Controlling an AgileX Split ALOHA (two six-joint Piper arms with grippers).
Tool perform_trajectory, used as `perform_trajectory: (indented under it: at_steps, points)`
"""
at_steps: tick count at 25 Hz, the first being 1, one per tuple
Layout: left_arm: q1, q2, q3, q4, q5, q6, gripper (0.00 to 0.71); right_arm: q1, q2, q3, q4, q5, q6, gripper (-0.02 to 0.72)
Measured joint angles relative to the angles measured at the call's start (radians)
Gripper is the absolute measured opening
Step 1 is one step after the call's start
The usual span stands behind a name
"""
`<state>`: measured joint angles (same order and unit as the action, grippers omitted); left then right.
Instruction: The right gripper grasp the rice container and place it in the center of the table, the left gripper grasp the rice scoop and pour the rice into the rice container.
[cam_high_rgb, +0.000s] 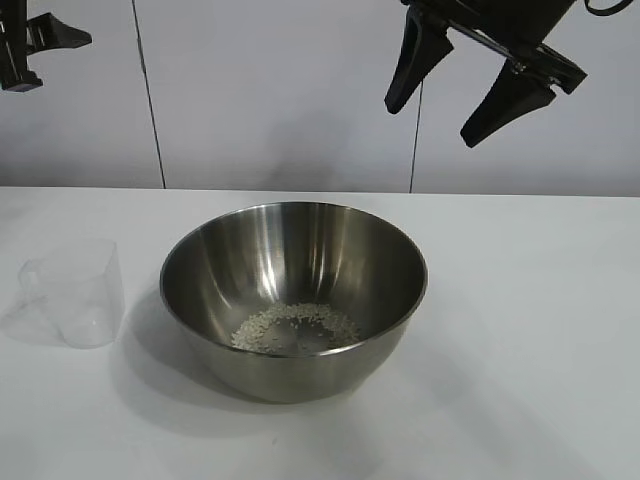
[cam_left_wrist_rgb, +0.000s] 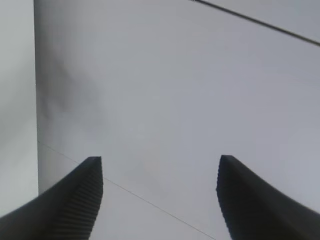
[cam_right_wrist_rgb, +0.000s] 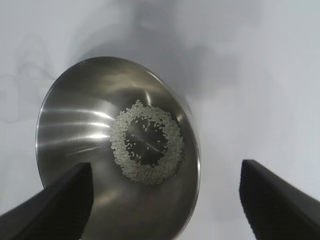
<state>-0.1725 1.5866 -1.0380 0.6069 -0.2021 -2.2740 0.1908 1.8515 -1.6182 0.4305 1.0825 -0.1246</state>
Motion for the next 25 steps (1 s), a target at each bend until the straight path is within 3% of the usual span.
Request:
perform_trajectory:
  at_steps: [3,7,10,13,16,20,25]
  points:
    - [0.001,0.000,0.000,0.099,-0.106,0.342,0.476,0.000,0.000,0.000,0.000,0.000,0.000,0.558]
    - [0.001,0.000,0.000,0.329,-0.256,0.800,0.476,0.000,0.000,0.000,0.000,-0.003,-0.001,0.558]
    - [0.001,0.000,0.000,0.551,-0.293,1.109,0.476,0.000,0.000,0.000,0.000,-0.003,-0.003,0.558]
    - [0.001,0.000,0.000,0.666,-0.294,1.333,0.476,0.000,0.000,0.000,0.000,-0.003,-0.003,0.558]
    - [0.001,0.000,-0.001,0.693,-0.241,1.412,0.476,0.000,0.000,0.000,0.000,-0.003,-0.003,0.558]
    - [-0.014,0.000,-0.034,0.790,-0.063,1.366,0.476,0.000,0.000,0.000,0.000,-0.004,-0.003,0.558]
    - [-0.110,0.000,-0.077,0.942,0.202,1.151,0.476,0.000,0.000,0.000,0.000,-0.008,-0.003,0.558]
